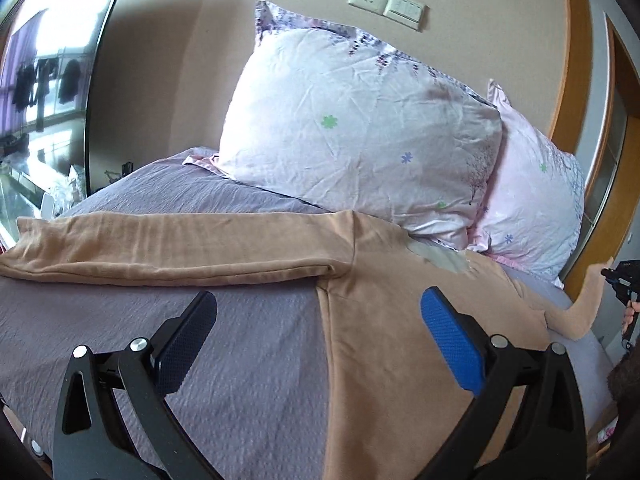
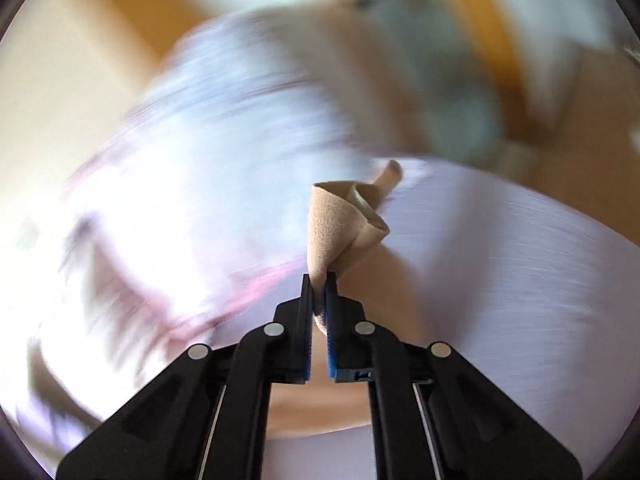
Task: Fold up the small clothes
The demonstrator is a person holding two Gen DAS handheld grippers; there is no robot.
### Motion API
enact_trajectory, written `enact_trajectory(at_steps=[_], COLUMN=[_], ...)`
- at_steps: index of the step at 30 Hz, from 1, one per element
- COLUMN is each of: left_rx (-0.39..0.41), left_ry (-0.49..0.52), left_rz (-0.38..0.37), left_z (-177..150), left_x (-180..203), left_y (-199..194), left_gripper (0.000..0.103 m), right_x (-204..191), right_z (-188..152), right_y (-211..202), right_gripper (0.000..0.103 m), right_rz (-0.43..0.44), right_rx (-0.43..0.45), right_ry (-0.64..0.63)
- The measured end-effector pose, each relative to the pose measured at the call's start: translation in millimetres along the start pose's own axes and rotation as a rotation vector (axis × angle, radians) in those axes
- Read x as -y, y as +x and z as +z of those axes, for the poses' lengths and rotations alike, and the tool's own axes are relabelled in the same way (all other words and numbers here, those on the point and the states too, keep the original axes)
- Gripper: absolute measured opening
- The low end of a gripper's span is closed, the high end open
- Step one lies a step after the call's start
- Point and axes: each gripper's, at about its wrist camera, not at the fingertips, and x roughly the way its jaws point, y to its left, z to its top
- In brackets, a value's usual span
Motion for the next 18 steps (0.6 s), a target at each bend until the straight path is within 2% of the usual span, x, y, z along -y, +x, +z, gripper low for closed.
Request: enact_trajectory(at_steps=[4,6,7,9,10,11,12,14,16,18], left_rx=[-0.039,-0.063,-0.068,-0.064,-0.058,-0.048,-0.038,-0.025,-0.02,-0.033], left_ry=[-0.241,-0.384,-0.425,-0.482,-0.49,-0.501,-0.514,-0.546,-0.593,-0.632], left_rz=[-0.019,-0.021,-0.015,0.022,0.042,0.065,0.083,0.118,0.155,0.167], left_z=[3,2,2,2,3,4,6,9,13,17], left_x=[-46,-73,-82,-101,-108,-116,-125,-141,-162,-180], left_y=[-1,-2,-3,-9,-12,-17,-22,-28,-31,-29], left_gripper=[0.102,0.102,0.102,0.102,0.101,0.101,0.101,0.101,0.099,0.09], right_x=[-151,-213,-237,-279,-291,-300,-304,-305,-298,-285], right_z=[-55,-101,-124,-181,-208,-229,-240,-242,-231,-218], right_y=[44,77,93,128,137,147,149,140,125,117], right_gripper=[0.005,0.005,0.006,0.013,0.021,0.033,0.039,0.065,0.077,0.078], right_rz=[0.252,0.35,0.381,0.431,0.456,0.48,0.485,0.52,0.518,0.524], right_rx=[-0.145,-0.27,-0.332,-0.515,-0.619,-0.72,-0.766,-0.74,-0.652,-0.623], right_ry=[-0.299,-0.407,-0.45,-0.548,-0.576,-0.584,-0.583,-0.578,-0.57,-0.542])
